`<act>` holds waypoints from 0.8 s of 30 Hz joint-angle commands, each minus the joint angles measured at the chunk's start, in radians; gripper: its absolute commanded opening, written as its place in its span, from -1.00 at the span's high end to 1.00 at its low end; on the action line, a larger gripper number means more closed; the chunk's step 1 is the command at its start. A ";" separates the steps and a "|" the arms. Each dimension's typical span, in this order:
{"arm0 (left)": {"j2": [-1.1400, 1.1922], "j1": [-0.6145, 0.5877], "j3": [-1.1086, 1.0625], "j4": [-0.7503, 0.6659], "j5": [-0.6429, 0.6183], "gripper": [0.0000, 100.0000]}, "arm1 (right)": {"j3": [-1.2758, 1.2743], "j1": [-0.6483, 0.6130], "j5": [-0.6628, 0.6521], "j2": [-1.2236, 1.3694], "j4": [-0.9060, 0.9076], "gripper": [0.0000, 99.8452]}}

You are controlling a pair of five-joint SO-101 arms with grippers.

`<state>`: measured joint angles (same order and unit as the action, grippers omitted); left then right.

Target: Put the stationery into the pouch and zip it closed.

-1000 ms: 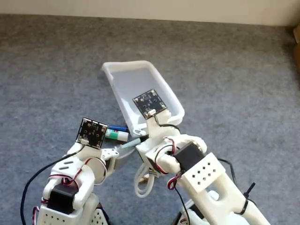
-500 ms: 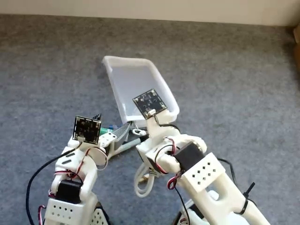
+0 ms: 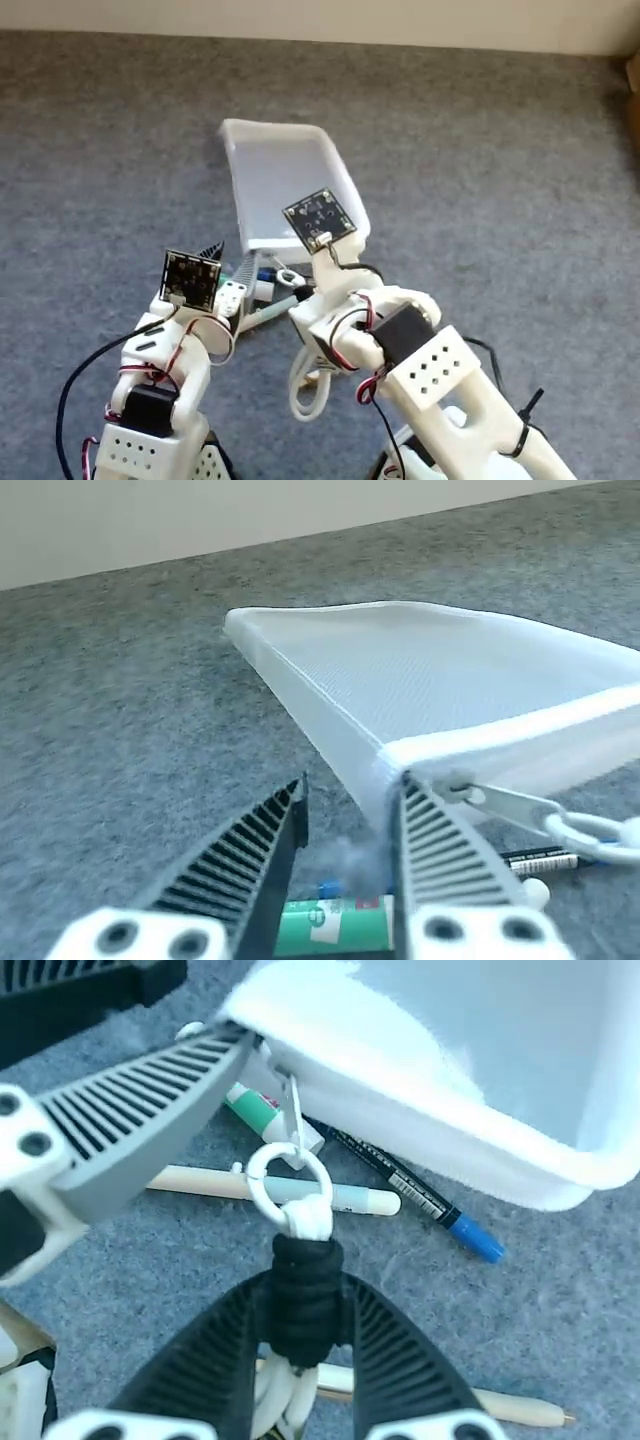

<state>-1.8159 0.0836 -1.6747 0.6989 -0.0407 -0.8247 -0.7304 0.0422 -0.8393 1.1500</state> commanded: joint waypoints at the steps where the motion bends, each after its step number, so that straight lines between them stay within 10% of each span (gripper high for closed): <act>1: -0.008 -0.021 -0.016 -0.026 0.012 0.85 | 0.010 0.007 -0.015 -0.039 0.008 0.99; 24: -0.007 -0.122 -0.016 -0.021 0.038 0.84 | 0.022 0.217 -0.213 -0.041 0.140 0.99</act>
<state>-1.8159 -0.0207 -1.6747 0.6989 -0.0376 -0.8247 -0.4956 -0.1128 -0.8454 1.2666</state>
